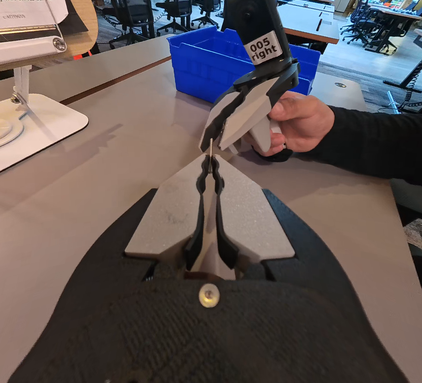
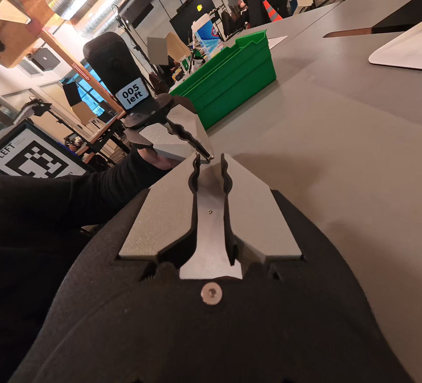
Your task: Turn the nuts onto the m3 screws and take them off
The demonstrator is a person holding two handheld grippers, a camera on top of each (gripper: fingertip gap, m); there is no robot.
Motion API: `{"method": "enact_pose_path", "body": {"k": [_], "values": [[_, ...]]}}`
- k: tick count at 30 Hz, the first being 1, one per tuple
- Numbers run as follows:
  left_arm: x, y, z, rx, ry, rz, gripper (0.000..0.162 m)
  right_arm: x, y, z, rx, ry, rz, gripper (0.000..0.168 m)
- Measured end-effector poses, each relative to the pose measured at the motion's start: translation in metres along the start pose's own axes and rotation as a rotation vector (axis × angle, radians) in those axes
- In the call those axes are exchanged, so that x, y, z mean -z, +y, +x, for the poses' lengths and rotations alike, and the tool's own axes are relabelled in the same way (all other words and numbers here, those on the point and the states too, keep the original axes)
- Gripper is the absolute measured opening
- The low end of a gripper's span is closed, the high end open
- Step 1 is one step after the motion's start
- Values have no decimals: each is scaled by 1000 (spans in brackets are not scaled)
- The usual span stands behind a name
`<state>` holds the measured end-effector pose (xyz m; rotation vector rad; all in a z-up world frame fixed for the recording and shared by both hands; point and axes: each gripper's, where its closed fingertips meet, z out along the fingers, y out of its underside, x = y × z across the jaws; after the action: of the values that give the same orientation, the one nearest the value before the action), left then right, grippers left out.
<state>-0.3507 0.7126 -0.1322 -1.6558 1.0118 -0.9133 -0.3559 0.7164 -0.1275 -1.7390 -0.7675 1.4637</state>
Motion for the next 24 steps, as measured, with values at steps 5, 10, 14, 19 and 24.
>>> {"method": "enact_pose_path", "body": {"k": [5, 10, 14, 19, 24], "values": [[0, 0, 2, -2, 8, 2, 0, -1, 2, -1, -16, -13, -2, 15], [0, -4, 1, -3, 4, 25, 0, 0, 0, -2, -34, -31, 16, 4], [-1, -4, 1, 5, -5, 41, 0, 0, -2, -2, -69, -51, 39, 0], [-4, -3, 1, 31, 0, 38, 0, 0, -2, 0, -52, -27, 37, 0], [-2, -5, 1, 73, 23, 52, 0, -1, -4, -2, 31, 26, 22, 0]]}}
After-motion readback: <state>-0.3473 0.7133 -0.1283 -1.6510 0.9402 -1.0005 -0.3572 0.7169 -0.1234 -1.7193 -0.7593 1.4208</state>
